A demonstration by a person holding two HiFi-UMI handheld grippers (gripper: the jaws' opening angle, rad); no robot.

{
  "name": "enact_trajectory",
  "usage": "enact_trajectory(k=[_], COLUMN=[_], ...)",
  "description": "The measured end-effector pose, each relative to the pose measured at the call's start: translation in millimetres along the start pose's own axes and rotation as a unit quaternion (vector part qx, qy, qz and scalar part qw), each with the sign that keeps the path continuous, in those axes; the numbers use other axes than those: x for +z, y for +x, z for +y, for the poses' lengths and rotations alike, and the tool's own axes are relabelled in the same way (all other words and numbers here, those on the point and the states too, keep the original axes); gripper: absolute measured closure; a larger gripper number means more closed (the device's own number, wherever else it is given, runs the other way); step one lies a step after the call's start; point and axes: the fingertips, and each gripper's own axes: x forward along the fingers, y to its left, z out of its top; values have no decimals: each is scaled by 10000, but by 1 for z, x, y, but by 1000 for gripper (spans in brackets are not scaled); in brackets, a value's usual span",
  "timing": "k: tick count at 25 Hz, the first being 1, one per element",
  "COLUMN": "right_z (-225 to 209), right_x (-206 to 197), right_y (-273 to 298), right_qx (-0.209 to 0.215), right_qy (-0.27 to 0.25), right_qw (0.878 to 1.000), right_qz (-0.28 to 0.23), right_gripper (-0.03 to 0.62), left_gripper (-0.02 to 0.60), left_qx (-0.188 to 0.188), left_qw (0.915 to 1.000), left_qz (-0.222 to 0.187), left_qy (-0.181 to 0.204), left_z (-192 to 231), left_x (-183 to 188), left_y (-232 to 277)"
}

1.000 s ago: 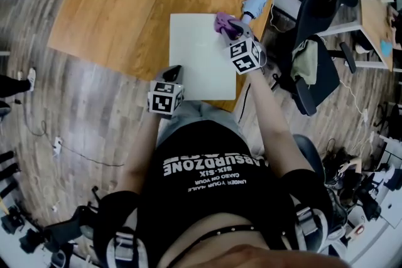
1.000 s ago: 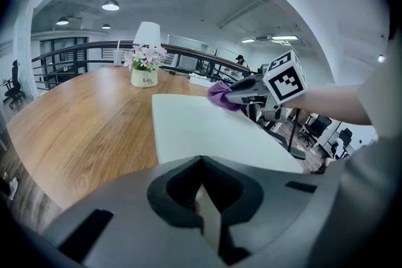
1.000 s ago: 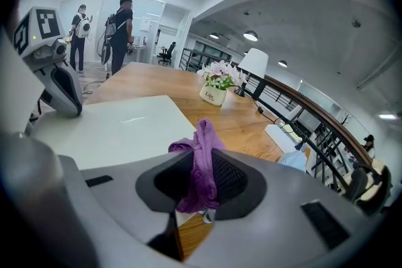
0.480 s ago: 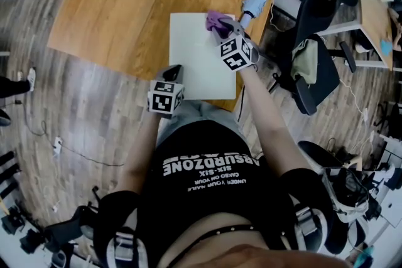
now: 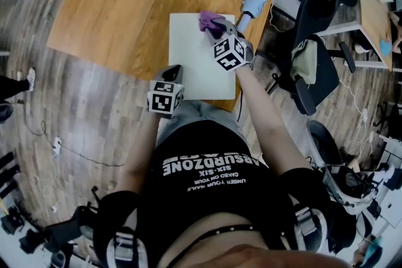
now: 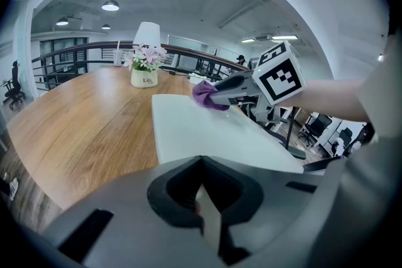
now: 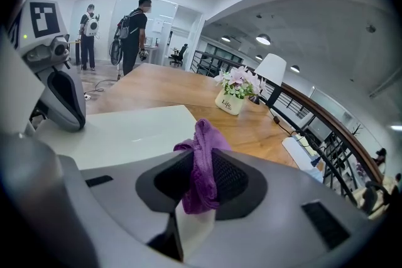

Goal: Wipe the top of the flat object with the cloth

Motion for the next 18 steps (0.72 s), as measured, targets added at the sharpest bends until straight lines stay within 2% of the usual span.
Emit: enact_trajectory(k=[18], right_z=[13], right_x=[-6], right_y=[-8], right_qx=[179], right_qy=[-110], right_qw=[9997], right_qz=[-94], right_gripper=[499], left_gripper=[566], left_qx=[27], left_qw=[10000], left_qz=[-15], left_qy=[-24], left_z=[-2], left_x=[0], left_y=[1])
